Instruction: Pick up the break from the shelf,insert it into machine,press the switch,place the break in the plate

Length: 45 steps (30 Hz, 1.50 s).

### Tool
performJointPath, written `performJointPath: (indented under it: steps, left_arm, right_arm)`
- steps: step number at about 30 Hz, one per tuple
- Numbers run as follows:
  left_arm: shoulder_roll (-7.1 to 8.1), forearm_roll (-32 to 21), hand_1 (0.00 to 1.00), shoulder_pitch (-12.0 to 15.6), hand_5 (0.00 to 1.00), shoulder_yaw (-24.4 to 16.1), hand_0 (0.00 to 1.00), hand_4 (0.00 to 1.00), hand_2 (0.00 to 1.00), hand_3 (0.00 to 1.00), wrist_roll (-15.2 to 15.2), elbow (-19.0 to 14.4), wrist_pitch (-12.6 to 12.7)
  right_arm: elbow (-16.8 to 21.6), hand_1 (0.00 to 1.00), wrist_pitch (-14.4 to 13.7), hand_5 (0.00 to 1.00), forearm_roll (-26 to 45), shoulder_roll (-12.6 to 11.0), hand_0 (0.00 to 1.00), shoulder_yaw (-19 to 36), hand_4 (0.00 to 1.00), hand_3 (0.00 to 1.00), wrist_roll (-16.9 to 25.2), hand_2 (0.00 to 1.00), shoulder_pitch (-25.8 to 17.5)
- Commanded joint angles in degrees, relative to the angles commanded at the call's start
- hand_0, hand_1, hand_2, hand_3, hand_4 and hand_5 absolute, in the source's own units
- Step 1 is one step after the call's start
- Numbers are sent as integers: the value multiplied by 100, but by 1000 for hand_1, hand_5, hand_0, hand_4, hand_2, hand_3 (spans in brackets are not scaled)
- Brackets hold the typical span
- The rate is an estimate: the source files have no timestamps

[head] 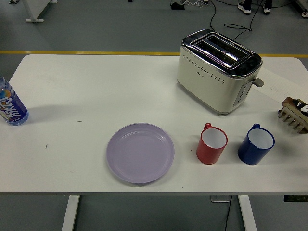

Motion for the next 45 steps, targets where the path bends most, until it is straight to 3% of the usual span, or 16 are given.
performJointPath:
  steps: [8, 10, 22, 30, 31, 42, 43, 45]
  left_arm:
    - [7, -26, 560, -9, 857, 15, 652, 415, 562, 591, 3, 0, 11]
    - [7, -25, 560, -9, 857, 12, 652, 415, 562, 591, 4, 0, 12]
    - [18, -51, 557, -17, 859, 38, 653, 418, 560, 591, 7, 0, 21]
    - [22, -82, 553, -31, 859, 57, 654, 418, 558, 591, 5, 0, 29]
    - [22, -80, 552, -32, 856, 58, 654, 416, 554, 591, 6, 0, 29]
    - [20, -110, 552, -35, 854, 81, 655, 418, 555, 591, 6, 0, 34]
    - [19, -108, 551, -36, 855, 79, 655, 420, 552, 591, 6, 0, 36]
    - [22, -122, 551, -41, 855, 90, 655, 420, 552, 591, 2, 0, 36]
  right_arm:
    - [-142, 899, 334, 169, -1918, -103, 960, -418, 868, 921, -448, 924, 317]
    - [-168, 899, 360, 169, -2127, -103, 960, -468, 868, 921, -483, 924, 359]
    - [-763, 886, 465, 184, -2122, 18, 954, -819, 865, 908, -817, 907, 792]
    - [-1128, 865, 299, 189, -2160, 88, 935, -961, 859, 909, -973, 893, 1065]
    - [-1169, 816, 286, 197, -2172, 92, 882, -975, 834, 864, -983, 852, 1098]
    - [-1597, 775, 242, 172, -2243, 108, 840, -1243, 807, 844, -1166, 811, 1434]
    - [-1633, 717, 236, 120, -2263, 111, 759, -1267, 723, 792, -1195, 755, 1468]
    - [-1701, 717, 244, 120, -2286, 117, 759, -1294, 723, 792, -1238, 755, 1526]
